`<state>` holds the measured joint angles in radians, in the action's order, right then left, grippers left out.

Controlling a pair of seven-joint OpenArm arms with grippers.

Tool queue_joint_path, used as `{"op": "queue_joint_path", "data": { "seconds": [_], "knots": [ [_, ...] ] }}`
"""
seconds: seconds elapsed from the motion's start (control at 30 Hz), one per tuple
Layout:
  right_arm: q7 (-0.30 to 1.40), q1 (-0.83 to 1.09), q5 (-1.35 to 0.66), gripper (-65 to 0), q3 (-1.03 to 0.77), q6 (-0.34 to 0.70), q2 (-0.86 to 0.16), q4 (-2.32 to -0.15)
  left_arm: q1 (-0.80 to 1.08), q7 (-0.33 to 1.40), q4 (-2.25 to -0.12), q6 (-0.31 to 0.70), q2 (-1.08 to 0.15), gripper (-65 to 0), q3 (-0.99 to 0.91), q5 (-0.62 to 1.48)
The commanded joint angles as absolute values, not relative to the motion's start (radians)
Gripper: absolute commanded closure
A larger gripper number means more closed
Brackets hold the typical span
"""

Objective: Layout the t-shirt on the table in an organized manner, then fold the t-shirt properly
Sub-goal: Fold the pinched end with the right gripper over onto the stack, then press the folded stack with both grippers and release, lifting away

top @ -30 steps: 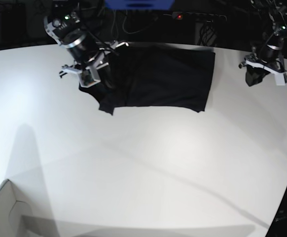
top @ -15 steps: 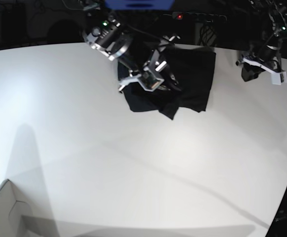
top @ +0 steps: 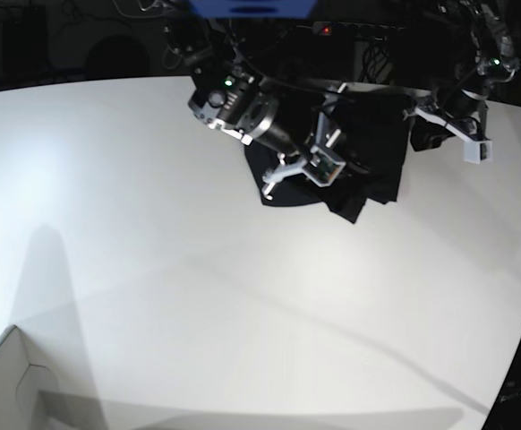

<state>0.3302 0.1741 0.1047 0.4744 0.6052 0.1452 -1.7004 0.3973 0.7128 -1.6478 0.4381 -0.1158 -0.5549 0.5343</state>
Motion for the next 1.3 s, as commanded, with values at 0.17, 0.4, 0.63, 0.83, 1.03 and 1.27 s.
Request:
{"op": "queue_joint_path", "data": {
  "seconds": [0.17, 0.4, 0.63, 0.83, 1.03, 1.27],
  "knots": [
    [0.300, 0.096, 0.082, 0.0, 0.481, 0.608, 0.157, -1.682, 0.394, 0.696, -1.661, 0.449, -0.122, -11.6, -0.503, 0.473],
    [0.298, 0.031, 0.005, 0.0, 0.552, 0.608, 0.157, -1.618, 0.395, 0.702, -1.661, 0.450, -0.124, -11.6, -0.473, 0.475],
    [0.291, -0.030, 0.002, 0.0, 0.680, 0.607, 0.157, -1.517, 0.406, 0.702, -1.670, 0.452, -0.133, -11.6, -0.476, 0.475],
    [0.289, -0.110, 0.001, 0.0, 0.690, 0.524, 0.157, -1.435, 0.420, 0.702, -1.670, 0.452, -0.133, -11.6, -0.473, 0.475],
    [0.289, -0.154, 0.001, 0.0, 0.694, 0.512, 0.157, -1.369, 0.418, 0.702, -1.670, 0.452, -0.133, -11.6, -0.478, 0.475],
    [0.291, -0.171, 0.001, -2.1, 0.782, 0.513, 0.157, -1.323, 0.415, 0.702, -1.670, 0.452, -0.133, -11.6, -0.478, 0.475]
  ]
}}
